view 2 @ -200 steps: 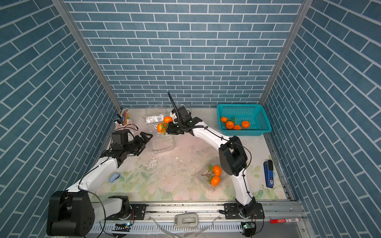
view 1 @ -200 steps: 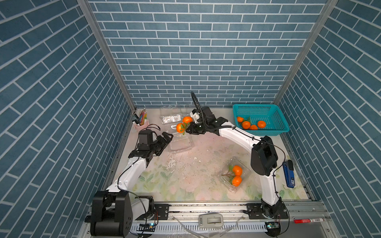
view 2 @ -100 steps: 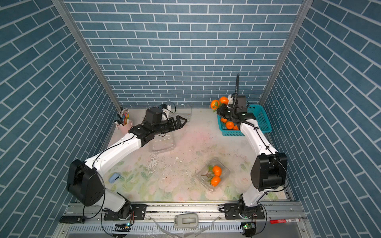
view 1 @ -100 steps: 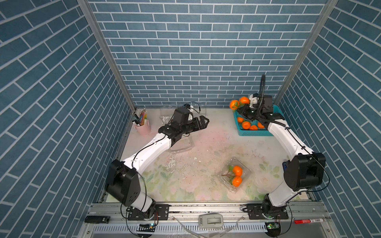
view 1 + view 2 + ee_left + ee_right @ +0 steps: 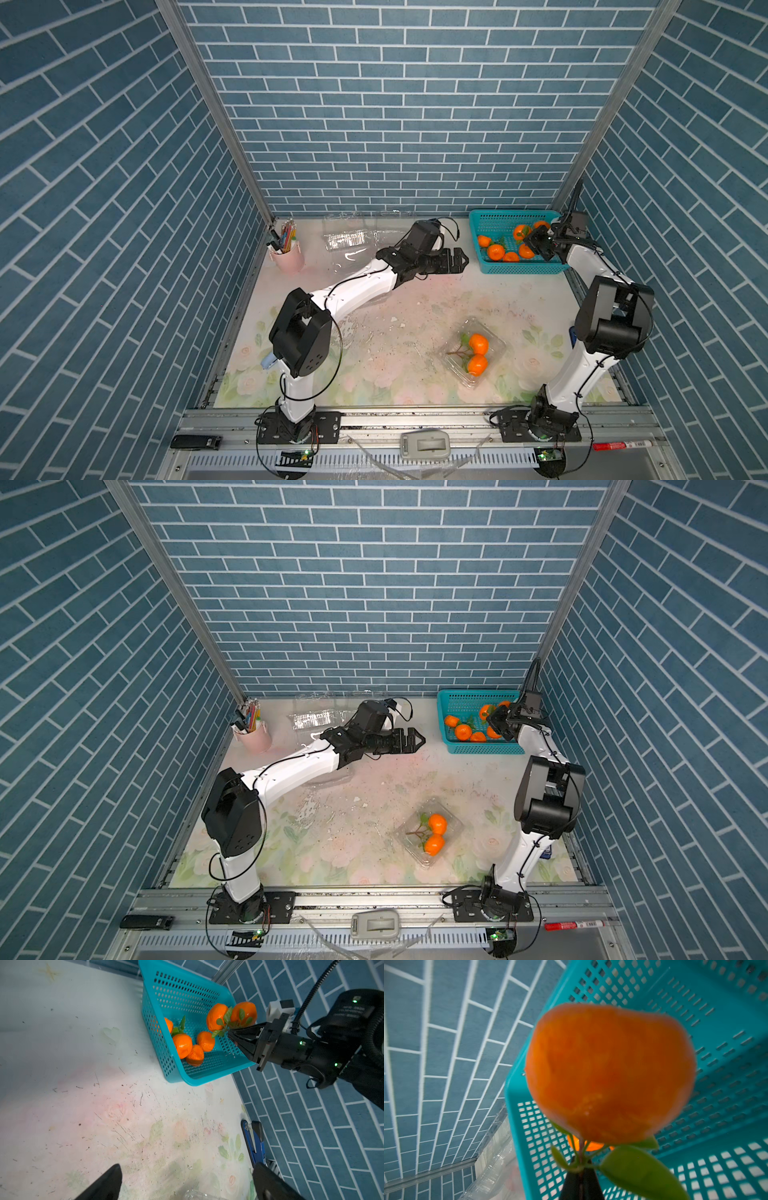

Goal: Take oranges out of containers
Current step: Place the orange in the basket.

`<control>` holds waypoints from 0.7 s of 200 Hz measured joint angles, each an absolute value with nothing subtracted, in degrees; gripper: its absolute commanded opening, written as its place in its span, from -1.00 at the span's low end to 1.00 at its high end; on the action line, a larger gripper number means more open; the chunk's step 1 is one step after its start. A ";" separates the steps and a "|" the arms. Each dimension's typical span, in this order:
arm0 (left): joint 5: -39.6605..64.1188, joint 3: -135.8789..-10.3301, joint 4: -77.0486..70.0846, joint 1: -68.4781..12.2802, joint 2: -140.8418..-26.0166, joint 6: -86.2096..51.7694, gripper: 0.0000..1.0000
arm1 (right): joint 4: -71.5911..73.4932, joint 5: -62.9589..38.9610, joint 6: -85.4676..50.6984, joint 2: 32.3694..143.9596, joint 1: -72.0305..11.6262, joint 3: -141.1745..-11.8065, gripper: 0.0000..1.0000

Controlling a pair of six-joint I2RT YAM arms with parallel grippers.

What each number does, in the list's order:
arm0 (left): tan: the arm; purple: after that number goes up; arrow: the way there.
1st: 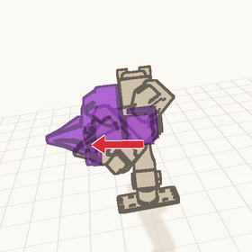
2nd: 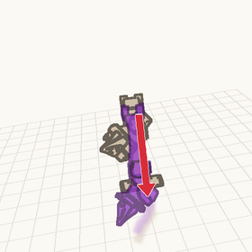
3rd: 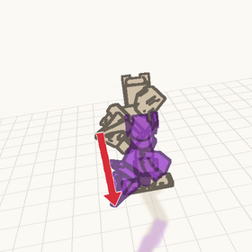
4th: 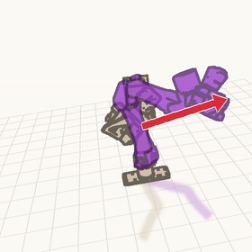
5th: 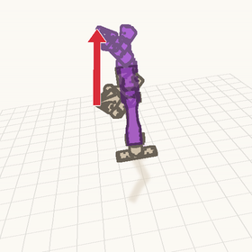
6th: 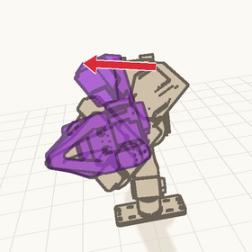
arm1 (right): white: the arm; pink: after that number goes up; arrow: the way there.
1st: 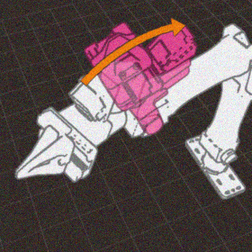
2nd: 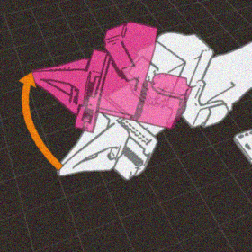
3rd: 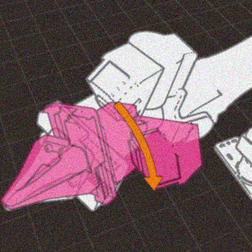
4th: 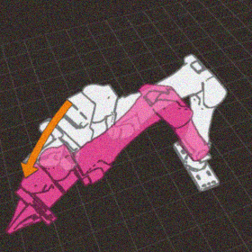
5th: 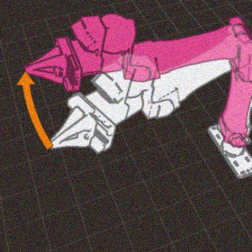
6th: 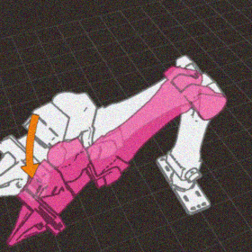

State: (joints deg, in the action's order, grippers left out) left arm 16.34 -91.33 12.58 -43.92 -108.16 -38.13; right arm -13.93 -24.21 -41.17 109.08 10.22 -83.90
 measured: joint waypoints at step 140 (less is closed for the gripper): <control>14.06 -89.52 17.45 -44.40 -109.10 -34.48 0.99 | -15.33 -25.96 -41.34 118.63 10.33 -90.39 -0.15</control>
